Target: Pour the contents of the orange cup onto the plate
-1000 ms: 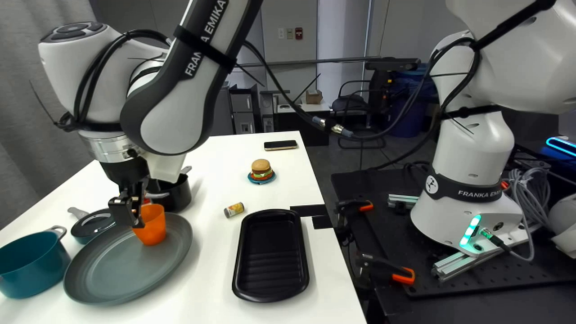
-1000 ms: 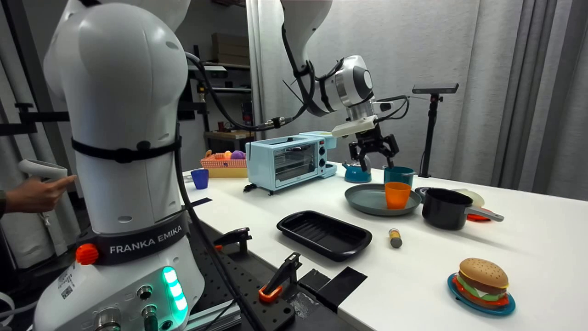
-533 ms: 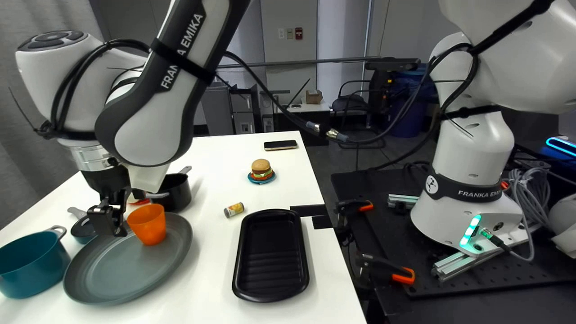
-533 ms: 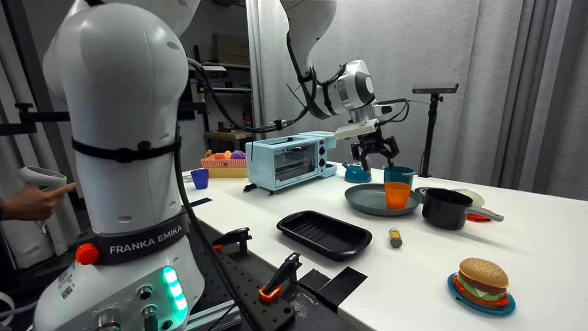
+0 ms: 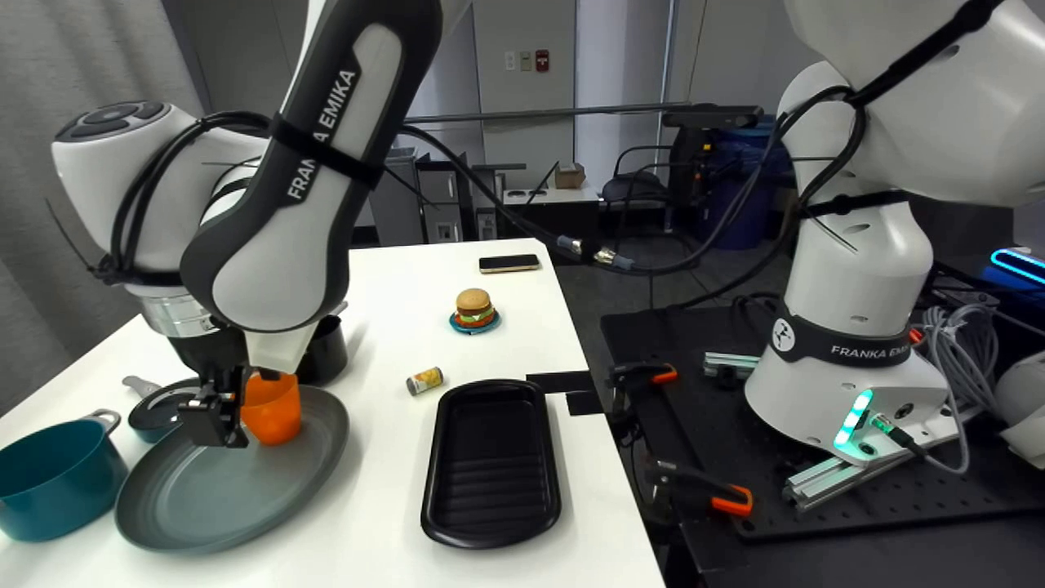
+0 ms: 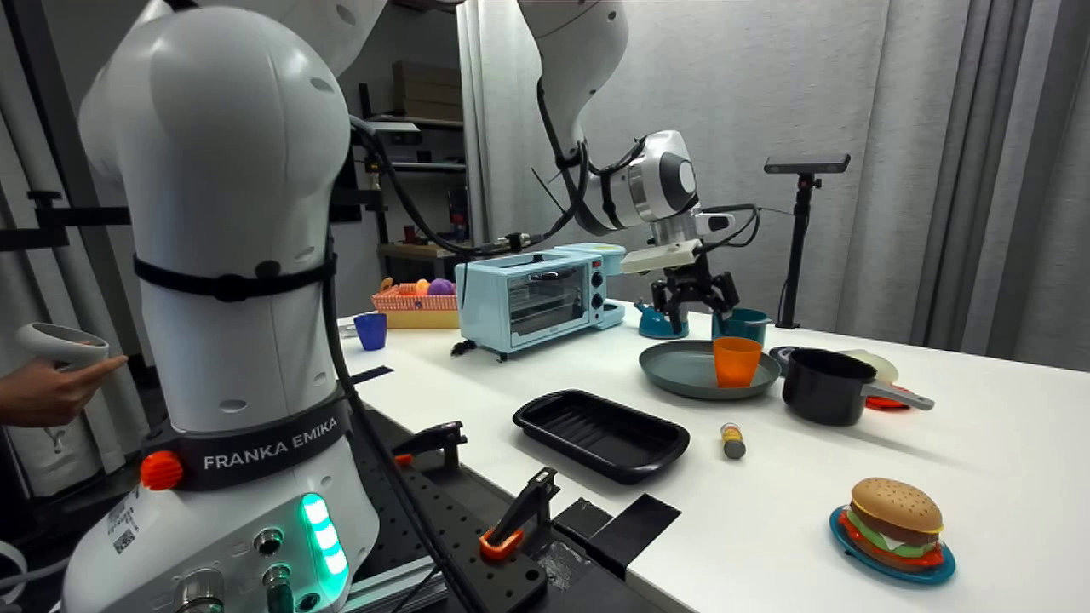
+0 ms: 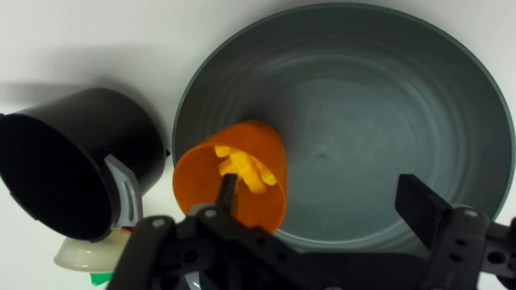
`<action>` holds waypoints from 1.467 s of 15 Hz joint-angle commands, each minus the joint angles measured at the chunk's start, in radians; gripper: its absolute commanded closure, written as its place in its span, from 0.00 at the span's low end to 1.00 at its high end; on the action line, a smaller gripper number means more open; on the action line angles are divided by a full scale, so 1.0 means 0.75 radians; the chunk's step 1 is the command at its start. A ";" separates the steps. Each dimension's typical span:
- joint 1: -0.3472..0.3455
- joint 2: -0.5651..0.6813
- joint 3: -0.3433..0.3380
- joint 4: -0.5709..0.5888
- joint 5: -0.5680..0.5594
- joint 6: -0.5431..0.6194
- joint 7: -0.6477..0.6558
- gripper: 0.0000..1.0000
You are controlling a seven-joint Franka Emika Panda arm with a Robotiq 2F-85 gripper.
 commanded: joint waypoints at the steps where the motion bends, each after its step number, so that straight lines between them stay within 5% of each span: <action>1: 0.001 0.031 -0.013 0.008 0.051 0.025 -0.034 0.00; 22: 0.005 0.130 0.008 0.130 0.076 0.014 -0.058 0.00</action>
